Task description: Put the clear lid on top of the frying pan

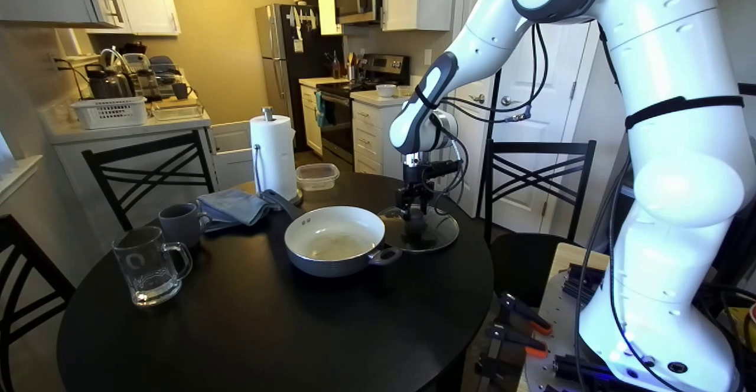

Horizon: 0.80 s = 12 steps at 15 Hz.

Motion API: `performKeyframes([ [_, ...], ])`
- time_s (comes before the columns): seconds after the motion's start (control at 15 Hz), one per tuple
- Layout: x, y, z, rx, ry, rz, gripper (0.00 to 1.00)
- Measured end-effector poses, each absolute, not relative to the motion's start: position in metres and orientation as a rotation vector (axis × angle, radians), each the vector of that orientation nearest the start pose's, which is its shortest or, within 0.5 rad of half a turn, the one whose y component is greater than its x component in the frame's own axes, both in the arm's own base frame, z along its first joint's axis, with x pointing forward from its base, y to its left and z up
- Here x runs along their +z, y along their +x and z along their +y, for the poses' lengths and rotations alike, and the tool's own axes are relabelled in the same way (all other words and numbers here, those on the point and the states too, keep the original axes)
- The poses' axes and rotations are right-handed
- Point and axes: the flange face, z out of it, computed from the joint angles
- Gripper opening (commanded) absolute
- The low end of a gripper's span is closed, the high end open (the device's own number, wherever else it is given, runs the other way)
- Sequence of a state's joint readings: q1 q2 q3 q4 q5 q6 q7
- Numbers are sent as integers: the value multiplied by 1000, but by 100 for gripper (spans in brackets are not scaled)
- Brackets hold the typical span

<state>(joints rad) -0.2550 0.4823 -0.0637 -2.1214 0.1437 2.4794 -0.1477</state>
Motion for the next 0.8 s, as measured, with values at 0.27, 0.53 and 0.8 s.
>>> performKeyframes([
  [0.27,174,534,-176,154,-3031,432,35],
  [0.53,177,535,-176,149,-3035,440,33],
  [0.8,177,533,-181,159,-3045,515,33],
])
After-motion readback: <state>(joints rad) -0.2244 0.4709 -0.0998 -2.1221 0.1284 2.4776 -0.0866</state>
